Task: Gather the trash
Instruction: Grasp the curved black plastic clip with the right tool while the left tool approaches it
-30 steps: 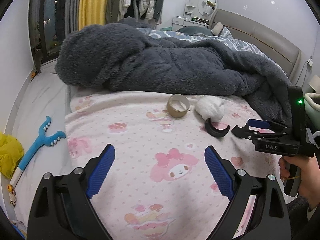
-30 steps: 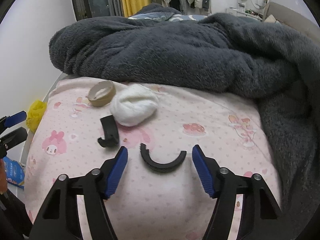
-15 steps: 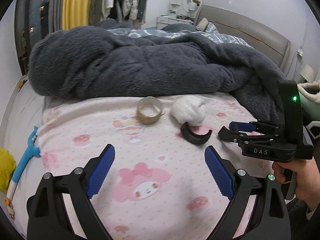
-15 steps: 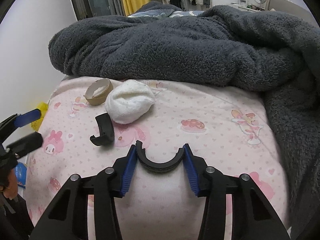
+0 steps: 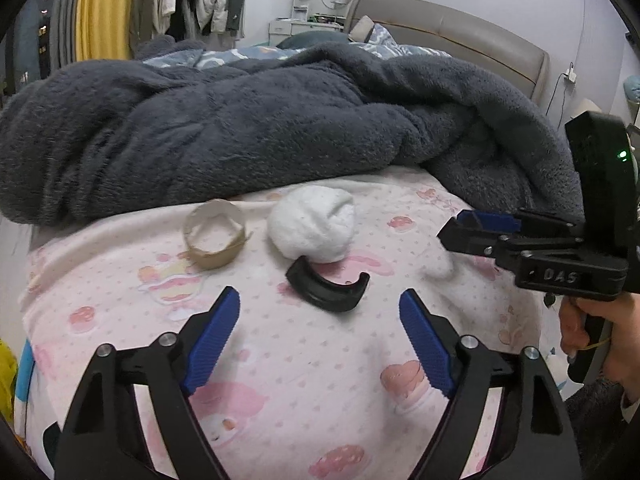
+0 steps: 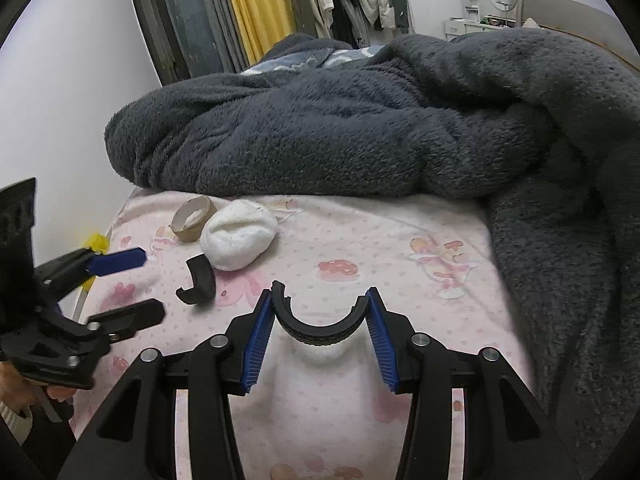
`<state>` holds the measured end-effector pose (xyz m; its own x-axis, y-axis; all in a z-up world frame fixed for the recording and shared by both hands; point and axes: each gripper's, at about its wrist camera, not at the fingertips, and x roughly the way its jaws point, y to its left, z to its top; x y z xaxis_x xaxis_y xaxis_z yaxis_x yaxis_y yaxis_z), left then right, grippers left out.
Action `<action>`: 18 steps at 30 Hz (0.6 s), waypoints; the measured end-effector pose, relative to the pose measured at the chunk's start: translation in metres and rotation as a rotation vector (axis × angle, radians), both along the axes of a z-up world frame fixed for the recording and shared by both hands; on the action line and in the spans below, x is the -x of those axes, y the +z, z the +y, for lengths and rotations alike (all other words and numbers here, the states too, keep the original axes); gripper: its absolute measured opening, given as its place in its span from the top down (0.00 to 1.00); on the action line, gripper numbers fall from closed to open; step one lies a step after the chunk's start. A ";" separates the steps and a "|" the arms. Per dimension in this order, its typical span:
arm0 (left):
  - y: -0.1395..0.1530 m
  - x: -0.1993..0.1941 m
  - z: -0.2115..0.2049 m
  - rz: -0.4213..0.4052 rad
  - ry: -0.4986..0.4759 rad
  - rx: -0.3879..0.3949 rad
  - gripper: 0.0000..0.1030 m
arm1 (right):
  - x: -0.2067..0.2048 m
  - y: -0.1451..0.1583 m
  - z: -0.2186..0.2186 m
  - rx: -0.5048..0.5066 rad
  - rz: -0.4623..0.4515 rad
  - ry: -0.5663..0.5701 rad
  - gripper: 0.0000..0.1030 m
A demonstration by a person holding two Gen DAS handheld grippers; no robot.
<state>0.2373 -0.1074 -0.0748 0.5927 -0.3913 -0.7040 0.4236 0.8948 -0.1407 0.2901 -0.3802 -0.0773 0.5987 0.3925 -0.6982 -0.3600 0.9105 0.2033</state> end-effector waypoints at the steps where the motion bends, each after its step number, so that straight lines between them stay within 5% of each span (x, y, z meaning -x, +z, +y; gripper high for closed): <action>1: -0.002 -0.002 -0.002 0.006 -0.003 0.001 0.21 | 0.000 0.000 -0.002 -0.005 0.000 0.000 0.54; 18: -0.023 -0.031 -0.006 0.089 -0.009 0.062 0.39 | 0.003 0.002 -0.018 -0.037 -0.004 0.005 0.54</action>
<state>0.2679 -0.1130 -0.0975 0.5254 -0.4406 -0.7279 0.4150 0.8795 -0.2328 0.2868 -0.3982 -0.0753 0.5995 0.4209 -0.6808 -0.3653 0.9007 0.2352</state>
